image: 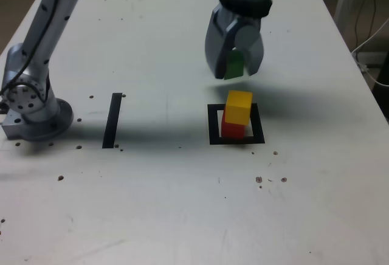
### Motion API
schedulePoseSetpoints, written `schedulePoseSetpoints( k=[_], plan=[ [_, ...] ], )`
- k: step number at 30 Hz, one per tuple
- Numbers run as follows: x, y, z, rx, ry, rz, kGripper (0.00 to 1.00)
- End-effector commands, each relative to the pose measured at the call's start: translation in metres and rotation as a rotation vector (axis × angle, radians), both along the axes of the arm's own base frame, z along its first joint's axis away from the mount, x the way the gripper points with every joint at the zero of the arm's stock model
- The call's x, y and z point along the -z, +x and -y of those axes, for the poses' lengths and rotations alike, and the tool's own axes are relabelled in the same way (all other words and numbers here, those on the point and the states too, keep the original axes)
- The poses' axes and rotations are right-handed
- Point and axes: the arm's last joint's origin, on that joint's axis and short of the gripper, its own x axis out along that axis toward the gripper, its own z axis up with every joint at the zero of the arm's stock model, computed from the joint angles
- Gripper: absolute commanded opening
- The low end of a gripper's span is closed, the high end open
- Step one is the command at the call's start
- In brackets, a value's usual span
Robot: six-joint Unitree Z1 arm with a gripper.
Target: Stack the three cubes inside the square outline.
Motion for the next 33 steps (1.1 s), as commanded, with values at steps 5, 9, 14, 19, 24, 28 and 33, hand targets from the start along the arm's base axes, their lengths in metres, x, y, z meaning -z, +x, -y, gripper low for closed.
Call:
schedulePoseSetpoints(
  k=[5, 9, 14, 19, 24, 28, 33],
  plan=[
    [-0.042, -0.003, 0.024, 0.122, 0.0, 0.049, 0.21],
    [-0.057, -0.008, 0.041, 0.186, -0.01, 0.052, 0.21],
    [-0.064, -0.011, 0.065, 0.242, -0.019, 0.061, 0.21],
    [-0.062, -0.013, 0.083, 0.275, -0.035, 0.048, 0.21],
    [-0.058, -0.014, 0.095, 0.297, -0.054, 0.032, 0.21],
    [-0.055, -0.013, 0.103, 0.314, -0.063, 0.025, 0.21],
    [-0.053, -0.013, 0.111, 0.332, -0.072, 0.018, 0.21]
  ],
)
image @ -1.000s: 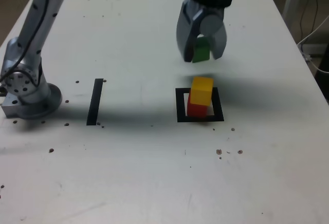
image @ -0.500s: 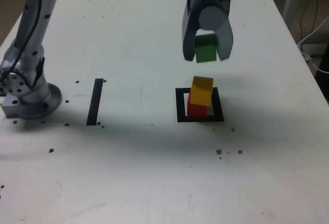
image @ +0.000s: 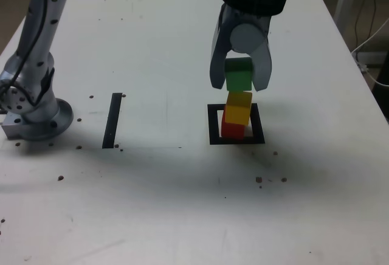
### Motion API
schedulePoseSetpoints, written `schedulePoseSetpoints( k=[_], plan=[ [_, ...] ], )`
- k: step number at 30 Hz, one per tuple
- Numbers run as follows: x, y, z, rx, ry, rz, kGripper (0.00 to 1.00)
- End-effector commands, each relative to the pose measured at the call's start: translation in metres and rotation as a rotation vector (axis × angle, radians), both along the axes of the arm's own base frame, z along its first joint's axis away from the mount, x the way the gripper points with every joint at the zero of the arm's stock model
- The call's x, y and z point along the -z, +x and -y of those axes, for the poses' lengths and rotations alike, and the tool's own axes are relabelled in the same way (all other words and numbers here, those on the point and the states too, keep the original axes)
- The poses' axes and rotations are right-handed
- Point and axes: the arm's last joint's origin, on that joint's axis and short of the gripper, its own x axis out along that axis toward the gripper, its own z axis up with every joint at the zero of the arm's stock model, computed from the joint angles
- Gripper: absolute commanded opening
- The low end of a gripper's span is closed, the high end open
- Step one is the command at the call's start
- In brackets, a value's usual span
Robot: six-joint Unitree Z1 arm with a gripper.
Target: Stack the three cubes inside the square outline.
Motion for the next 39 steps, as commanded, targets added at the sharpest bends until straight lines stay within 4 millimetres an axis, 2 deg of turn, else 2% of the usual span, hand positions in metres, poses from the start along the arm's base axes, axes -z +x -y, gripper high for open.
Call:
schedulePoseSetpoints(
  k=[1, 8, 10, 11, 16, 18, 26, 29, 33, 39],
  plan=[
    [0.002, -0.002, 0.004, 0.007, -0.004, -0.034, 0.21],
    [0.008, 0.0, 0.01, 0.014, -0.015, -0.048, 0.21],
    [0.01, 0.001, 0.01, 0.014, -0.015, -0.054, 0.27],
    [0.011, 0.001, 0.01, 0.015, -0.015, -0.056, 0.34],
    [0.016, 0.002, 0.01, 0.017, -0.015, -0.064, 0.9],
    [0.017, 0.003, 0.011, 0.017, -0.016, -0.066, 0.99],
    [0.018, 0.004, 0.011, 0.019, -0.018, -0.068, 1.0],
    [0.012, -0.002, 0.01, 0.02, -0.005, -0.058, 1.0],
    [-0.009, -0.022, 0.006, 0.002, 0.041, -0.023, 1.0],
    [-0.034, -0.068, 0.0, -0.046, 0.091, 0.007, 1.0]
  ],
)
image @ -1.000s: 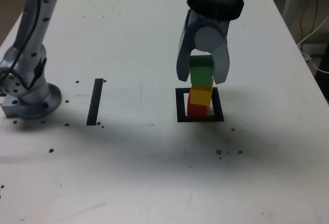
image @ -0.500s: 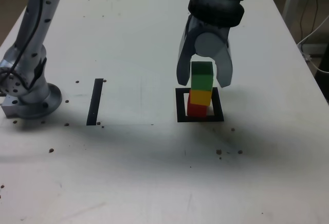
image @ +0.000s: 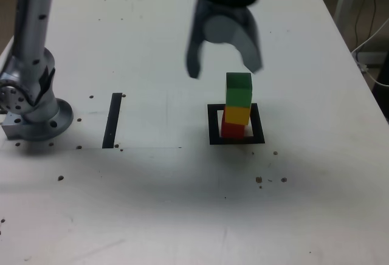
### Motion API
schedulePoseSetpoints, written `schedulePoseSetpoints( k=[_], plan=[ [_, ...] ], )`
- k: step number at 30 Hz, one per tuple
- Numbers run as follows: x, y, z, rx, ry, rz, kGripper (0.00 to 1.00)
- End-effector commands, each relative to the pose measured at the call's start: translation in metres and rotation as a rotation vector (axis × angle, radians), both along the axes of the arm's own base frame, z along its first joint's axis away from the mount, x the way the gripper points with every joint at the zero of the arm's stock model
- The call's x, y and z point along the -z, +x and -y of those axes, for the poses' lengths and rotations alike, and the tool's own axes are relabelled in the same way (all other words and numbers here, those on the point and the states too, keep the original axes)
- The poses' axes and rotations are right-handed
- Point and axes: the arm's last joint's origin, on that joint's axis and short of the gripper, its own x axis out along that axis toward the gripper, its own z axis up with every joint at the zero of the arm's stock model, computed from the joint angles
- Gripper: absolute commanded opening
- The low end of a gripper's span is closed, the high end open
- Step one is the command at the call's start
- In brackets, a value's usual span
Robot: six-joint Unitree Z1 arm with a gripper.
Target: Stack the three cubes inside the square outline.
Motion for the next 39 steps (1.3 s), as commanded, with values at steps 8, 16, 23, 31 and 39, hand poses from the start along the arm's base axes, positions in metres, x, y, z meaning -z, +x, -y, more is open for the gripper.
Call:
schedulePoseSetpoints(
  k=[8, 16, 23, 31, 39],
  plan=[
    [0.001, -0.101, -0.009, -0.065, 0.044, -0.069, 1.0],
    [0.039, -0.17, -0.015, -0.091, 0.044, -0.107, 1.0],
    [0.066, -0.206, -0.018, -0.101, 0.037, -0.138, 1.0],
    [0.089, -0.219, -0.019, -0.108, 0.028, -0.15, 1.0],
    [0.098, -0.212, -0.018, -0.11, 0.01, -0.142, 1.0]
  ],
)
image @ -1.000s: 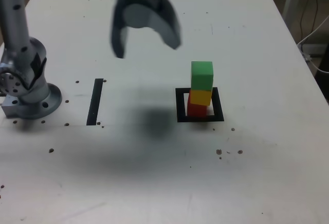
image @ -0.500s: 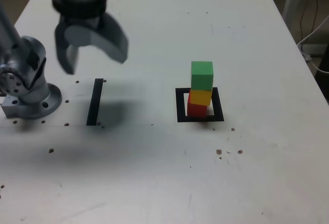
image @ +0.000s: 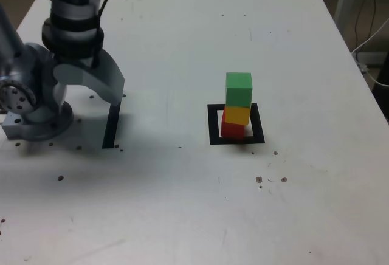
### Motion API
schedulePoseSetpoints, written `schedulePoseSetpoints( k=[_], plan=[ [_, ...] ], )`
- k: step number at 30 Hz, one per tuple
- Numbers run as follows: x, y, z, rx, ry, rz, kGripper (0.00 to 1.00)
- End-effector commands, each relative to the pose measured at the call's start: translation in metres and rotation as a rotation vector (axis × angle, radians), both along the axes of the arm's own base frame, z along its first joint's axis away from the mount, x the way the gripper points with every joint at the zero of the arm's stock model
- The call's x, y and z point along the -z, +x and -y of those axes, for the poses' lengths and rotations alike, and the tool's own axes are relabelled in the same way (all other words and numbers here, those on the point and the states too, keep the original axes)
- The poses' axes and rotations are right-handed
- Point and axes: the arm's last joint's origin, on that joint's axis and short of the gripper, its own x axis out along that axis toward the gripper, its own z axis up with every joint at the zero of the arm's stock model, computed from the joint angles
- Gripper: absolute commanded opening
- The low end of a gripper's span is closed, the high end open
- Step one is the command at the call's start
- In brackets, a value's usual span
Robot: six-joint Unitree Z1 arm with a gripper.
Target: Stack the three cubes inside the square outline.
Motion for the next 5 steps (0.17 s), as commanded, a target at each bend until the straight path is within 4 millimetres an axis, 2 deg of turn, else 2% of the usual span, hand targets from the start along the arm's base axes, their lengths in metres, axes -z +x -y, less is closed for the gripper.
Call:
schedulePoseSetpoints(
  k=[1, 5],
  plan=[
    [0.0032, 0.0, 0.0, -0.001, -0.005, -0.013, 1.0],
    [0.0064, 0.0044, 0.0004, 0.001, -0.01, -0.001, 1.0]
  ],
)
